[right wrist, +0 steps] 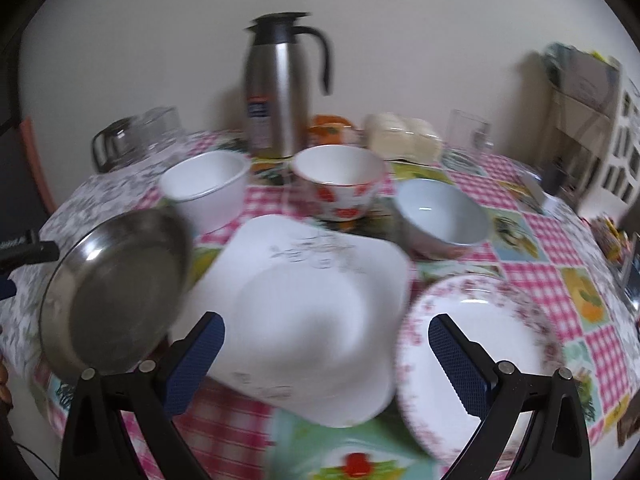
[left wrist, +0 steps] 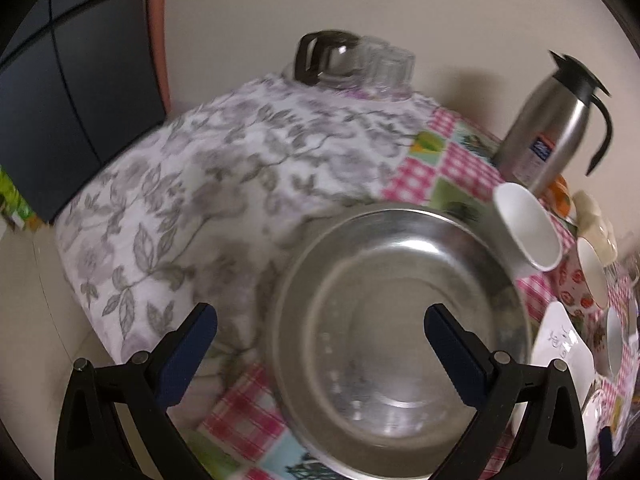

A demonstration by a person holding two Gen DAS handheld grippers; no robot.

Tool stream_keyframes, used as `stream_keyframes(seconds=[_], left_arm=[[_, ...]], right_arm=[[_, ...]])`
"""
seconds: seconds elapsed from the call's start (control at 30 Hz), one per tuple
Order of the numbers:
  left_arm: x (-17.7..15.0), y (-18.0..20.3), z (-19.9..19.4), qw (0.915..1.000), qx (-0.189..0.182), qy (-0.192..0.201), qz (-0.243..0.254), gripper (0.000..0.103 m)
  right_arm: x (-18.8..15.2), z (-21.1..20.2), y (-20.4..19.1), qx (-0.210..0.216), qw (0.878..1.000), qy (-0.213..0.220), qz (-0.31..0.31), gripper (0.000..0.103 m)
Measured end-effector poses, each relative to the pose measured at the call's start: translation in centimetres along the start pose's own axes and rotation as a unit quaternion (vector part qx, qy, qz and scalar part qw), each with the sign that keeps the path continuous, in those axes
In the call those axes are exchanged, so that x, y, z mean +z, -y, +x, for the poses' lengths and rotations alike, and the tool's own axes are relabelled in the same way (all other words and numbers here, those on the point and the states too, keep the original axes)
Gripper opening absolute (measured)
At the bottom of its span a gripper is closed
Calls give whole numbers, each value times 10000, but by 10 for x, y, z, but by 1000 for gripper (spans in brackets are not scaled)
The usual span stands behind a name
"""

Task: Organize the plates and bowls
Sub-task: 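Reach both tools to the steel basin rim and close the left tool on it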

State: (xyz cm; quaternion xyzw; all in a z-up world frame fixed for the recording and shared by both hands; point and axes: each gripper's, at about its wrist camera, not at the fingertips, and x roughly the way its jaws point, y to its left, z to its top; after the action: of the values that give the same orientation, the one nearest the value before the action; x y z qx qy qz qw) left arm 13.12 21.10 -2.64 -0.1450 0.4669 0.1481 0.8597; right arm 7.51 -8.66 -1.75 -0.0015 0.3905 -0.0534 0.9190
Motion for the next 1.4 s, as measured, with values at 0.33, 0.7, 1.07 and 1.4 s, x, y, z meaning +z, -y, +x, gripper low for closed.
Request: stream_keyframes(seconds=[0.33, 0.7, 1.07, 1.4], left_arm=[[-1, -26, 31, 9986, -137, -437, -280, 85], [-4, -21, 45, 9970, -280, -678, -242, 58], [-9, -32, 53, 9951, -285, -820, -464, 19], [-9, -55, 48, 9939, 93, -815, -737, 20]], right_arm=[[-7, 13, -52, 504, 9981, -95, -337, 103], [-17, 23, -84, 1035, 9931, -332, -444, 87], [-18, 25, -84, 1247, 9910, -382, -313, 47], [-18, 18, -96, 1420, 9881, -258, -524, 45]])
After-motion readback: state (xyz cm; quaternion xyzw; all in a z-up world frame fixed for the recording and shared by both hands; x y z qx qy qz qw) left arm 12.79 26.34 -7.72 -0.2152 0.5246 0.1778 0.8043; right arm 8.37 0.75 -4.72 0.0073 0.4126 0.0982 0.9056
